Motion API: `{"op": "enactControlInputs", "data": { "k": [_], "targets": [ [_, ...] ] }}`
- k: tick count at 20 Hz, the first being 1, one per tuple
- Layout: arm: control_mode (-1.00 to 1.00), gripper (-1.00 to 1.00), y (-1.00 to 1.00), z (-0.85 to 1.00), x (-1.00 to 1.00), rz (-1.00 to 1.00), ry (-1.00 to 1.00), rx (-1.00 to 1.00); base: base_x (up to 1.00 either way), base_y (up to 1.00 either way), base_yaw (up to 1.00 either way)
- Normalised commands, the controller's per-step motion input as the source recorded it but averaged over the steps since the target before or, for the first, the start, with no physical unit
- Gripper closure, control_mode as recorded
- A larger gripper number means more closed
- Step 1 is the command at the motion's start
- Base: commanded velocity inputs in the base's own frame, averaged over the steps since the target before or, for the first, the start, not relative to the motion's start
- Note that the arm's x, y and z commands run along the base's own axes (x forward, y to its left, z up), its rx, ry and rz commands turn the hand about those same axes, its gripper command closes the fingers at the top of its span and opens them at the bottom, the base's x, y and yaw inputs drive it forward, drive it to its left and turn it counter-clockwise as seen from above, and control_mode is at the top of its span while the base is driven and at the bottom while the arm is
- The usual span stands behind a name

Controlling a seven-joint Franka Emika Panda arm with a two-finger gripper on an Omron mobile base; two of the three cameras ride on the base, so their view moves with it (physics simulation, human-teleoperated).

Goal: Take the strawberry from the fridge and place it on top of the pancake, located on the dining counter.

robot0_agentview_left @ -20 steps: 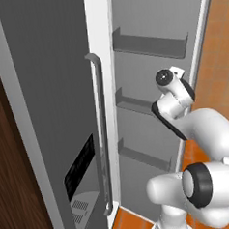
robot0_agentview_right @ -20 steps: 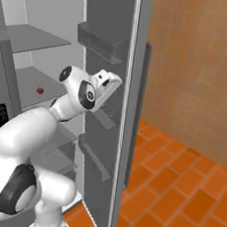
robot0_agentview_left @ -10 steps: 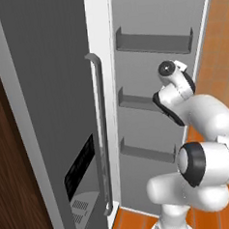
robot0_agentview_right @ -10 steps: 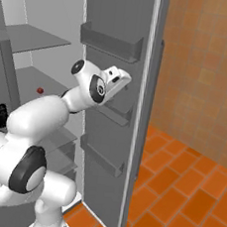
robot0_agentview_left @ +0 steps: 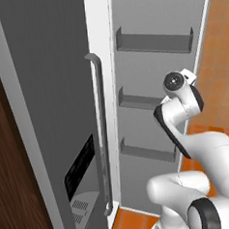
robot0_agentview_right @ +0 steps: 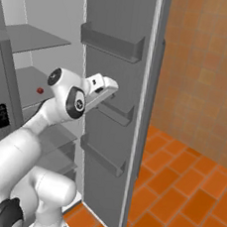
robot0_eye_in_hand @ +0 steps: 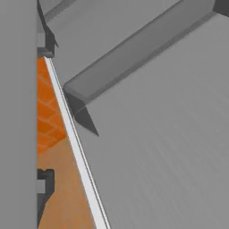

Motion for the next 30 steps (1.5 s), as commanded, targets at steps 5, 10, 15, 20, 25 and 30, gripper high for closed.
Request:
{"op": "enactControlInputs", "data": {
  "k": [5,10,15,20,25,30],
  "targets": [
    [-1.0,-1.0,0.45,0.0,-0.65,0.0,0.0,0.14,0.0,0.0,0.0],
    [-1.0,-1.0,0.33,0.0,-0.85,0.0,-0.02,0.25,0.0,0.0,0.0],
    [-1.0,-1.0,0.44,0.0,-0.68,0.0,-0.05,0.3,0.0,0.0,0.0],
    [-1.0,-1.0,0.41,0.02,-0.64,0.0,0.01,0.29,0.0,0.0,0.0],
    [-1.0,-1.0,0.34,0.06,-0.43,-0.04,0.01,0.2,0.0,0.0,0.0],
    [-1.0,-1.0,0.08,-0.13,-0.09,-0.02,0.0,0.02,0.0,0.0,0.0]
  ]
}}
